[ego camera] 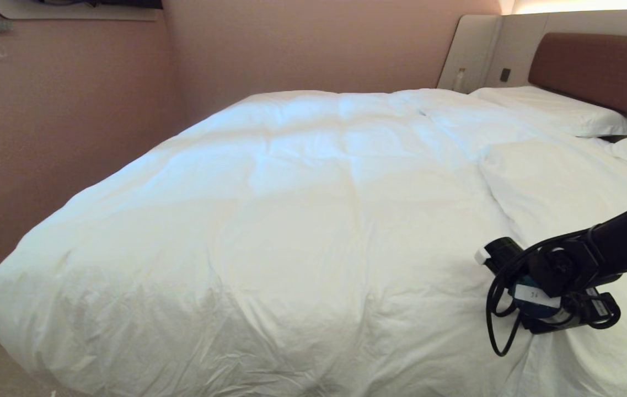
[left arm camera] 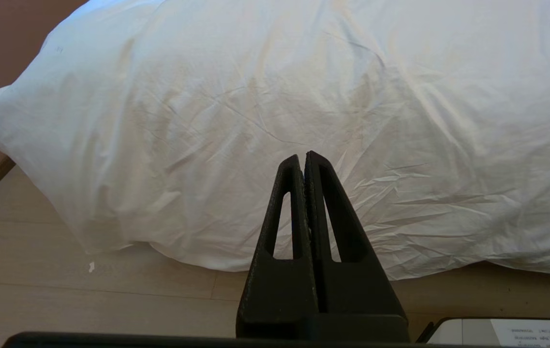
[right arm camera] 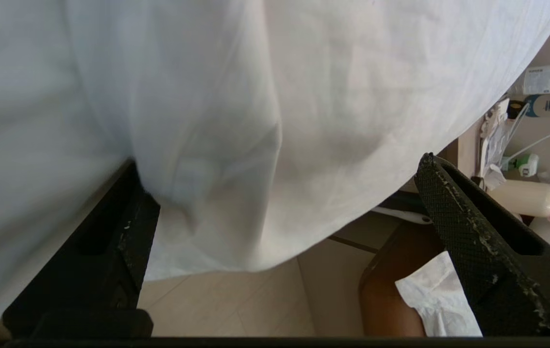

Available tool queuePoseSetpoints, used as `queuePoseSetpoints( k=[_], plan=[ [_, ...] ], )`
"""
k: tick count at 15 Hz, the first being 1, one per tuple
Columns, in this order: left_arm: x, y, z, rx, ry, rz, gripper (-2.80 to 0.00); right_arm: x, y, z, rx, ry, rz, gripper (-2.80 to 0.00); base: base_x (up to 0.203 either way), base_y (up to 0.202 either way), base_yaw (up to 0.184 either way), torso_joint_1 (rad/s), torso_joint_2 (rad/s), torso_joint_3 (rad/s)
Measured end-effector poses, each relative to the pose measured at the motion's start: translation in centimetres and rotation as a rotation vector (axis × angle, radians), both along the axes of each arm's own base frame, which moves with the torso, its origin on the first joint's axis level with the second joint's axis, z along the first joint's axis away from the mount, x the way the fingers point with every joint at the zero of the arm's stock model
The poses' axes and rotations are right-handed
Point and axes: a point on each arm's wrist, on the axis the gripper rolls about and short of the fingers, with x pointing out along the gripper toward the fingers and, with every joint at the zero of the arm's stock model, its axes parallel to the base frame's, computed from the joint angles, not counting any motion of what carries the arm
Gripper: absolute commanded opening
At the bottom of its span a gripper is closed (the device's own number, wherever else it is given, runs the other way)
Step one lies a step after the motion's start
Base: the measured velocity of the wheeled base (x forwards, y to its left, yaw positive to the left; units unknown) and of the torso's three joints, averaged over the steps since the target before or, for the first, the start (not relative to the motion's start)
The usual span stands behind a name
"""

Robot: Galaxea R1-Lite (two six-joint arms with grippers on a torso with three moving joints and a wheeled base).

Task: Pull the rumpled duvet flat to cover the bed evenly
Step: Flatten the corners of the folded blanket

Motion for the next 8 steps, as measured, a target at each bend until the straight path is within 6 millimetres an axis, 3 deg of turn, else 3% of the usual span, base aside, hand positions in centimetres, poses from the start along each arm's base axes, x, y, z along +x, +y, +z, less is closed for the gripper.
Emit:
queuePoseSetpoints(
  k=[2, 8],
  plan=[
    [0.0, 0.0, 0.0, 0.0, 0.001, 0.0, -2.8, 0.2, 0.1, 0.0, 0.007, -0.013, 0.002, 0.0, 0.0, 0.0, 0.0, 0.0, 0.0, 0.0],
    [0.0, 0.0, 0.0, 0.0, 0.001, 0.0, -2.8, 1.2, 3.3, 0.8, 0.13, -0.084, 0.115, 0.0, 0.0, 0.0, 0.0, 0.0, 0.0, 0.0]
  ],
)
